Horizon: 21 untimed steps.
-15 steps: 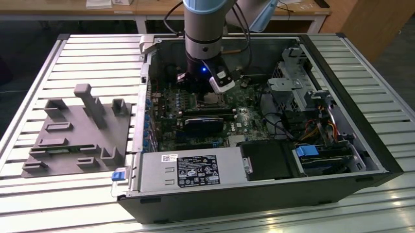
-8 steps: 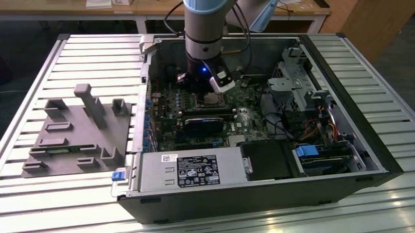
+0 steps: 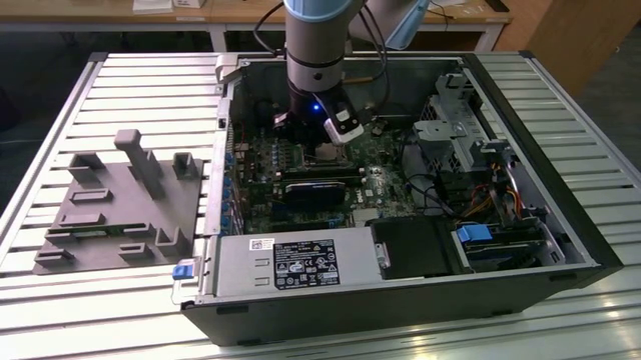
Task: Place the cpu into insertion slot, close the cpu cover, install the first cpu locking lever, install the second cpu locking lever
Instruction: 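Close the cpu cover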
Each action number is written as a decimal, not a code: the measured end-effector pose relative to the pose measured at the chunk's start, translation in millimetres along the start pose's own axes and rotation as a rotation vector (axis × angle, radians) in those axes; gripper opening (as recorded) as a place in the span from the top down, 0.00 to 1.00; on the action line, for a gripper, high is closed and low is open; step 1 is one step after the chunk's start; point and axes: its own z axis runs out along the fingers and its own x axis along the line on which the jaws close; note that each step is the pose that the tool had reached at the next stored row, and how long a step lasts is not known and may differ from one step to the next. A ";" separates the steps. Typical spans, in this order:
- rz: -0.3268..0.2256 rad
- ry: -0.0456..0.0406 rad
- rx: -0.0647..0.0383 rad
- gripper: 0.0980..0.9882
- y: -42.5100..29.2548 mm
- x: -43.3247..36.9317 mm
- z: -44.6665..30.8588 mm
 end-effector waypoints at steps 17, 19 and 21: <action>0.000 -0.0001 0.000 1.00 1.0 -3.0 -8.8; 0.000 0.0001 0.000 1.00 1.0 -5.2 -8.8; 0.000 0.0006 0.000 1.00 1.1 -8.9 -8.8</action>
